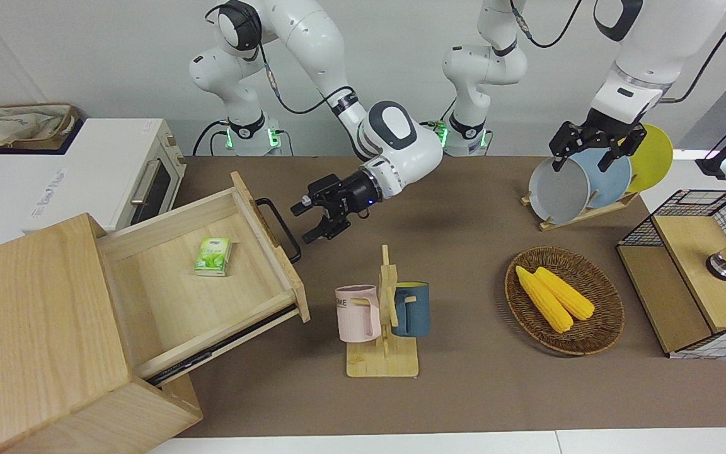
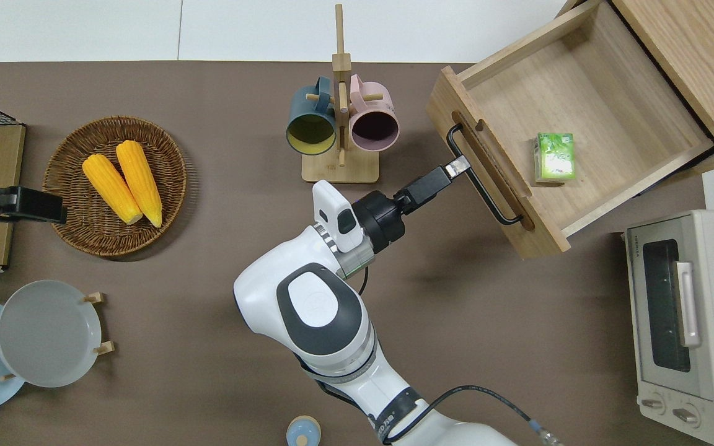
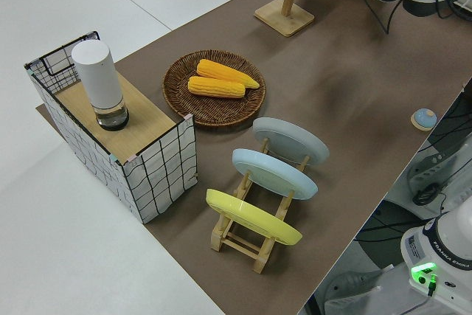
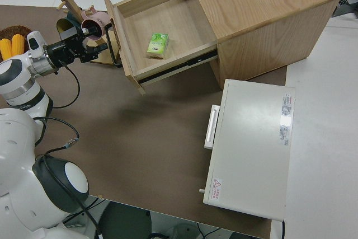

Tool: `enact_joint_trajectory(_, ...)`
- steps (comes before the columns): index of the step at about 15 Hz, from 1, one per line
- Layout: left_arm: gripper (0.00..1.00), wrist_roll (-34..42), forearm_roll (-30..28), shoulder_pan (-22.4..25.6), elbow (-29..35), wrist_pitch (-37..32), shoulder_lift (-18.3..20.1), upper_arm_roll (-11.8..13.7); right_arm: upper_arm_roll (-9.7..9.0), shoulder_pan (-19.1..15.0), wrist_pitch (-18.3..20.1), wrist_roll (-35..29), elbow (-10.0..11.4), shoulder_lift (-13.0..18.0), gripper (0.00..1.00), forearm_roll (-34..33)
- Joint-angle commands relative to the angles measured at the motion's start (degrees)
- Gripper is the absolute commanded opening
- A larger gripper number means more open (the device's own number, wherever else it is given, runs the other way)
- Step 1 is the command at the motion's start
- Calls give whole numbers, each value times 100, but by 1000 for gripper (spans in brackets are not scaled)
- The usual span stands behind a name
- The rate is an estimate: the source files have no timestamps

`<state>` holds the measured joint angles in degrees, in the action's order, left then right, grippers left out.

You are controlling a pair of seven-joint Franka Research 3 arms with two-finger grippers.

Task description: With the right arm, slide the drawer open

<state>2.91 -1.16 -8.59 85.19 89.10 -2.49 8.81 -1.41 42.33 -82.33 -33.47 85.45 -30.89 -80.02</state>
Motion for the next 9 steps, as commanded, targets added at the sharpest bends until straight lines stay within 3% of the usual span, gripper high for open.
enact_joint_trajectory(1, 998, 43, 72, -99, -117, 2, -76, 95, 88, 135, 59, -116, -265, -75, 985, 512)
enact_joint_trajectory(3, 998, 43, 63, -99, -117, 2, -76, 95, 36, 118, 95, -98, -405, -66, 985, 749)
enact_joint_trajectory(7, 998, 43, 72, -99, -117, 2, -76, 95, -8, 126, 112, -28, -941, -40, 983, 1522)
enact_joint_trajectory(9, 998, 43, 72, -99, -117, 2, -76, 95, -17, 83, 104, -10, -1100, -5, 983, 1891)
